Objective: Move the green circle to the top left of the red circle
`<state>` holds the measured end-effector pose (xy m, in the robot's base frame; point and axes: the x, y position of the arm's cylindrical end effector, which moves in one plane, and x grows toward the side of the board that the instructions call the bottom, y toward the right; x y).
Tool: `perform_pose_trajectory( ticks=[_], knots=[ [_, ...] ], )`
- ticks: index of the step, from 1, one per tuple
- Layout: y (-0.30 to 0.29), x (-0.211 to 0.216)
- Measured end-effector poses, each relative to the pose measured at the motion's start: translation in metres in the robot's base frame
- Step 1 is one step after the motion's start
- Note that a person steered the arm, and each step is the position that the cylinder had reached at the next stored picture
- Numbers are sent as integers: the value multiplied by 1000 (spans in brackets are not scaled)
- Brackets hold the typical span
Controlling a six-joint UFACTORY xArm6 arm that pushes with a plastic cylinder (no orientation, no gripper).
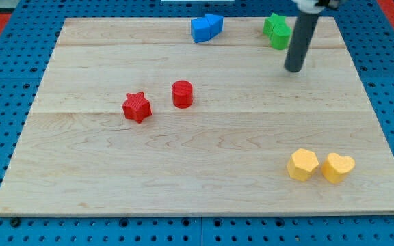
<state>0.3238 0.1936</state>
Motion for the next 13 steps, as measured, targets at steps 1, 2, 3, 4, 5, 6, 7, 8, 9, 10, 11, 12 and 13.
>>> perform_pose_trajectory(
  ticks=[1, 2, 3, 4, 5, 6, 7, 8, 9, 10, 11, 12, 13],
  knots=[
    [46, -47],
    [26, -94],
    [-36, -83],
    [-94, -54],
    [-69, -44],
    [-34, -32],
    [-54, -5],
    [-128, -12],
    [-193, -10],
    [-210, -34],
    [-226, -22],
    [-223, -13],
    [-202, 3]
  ],
)
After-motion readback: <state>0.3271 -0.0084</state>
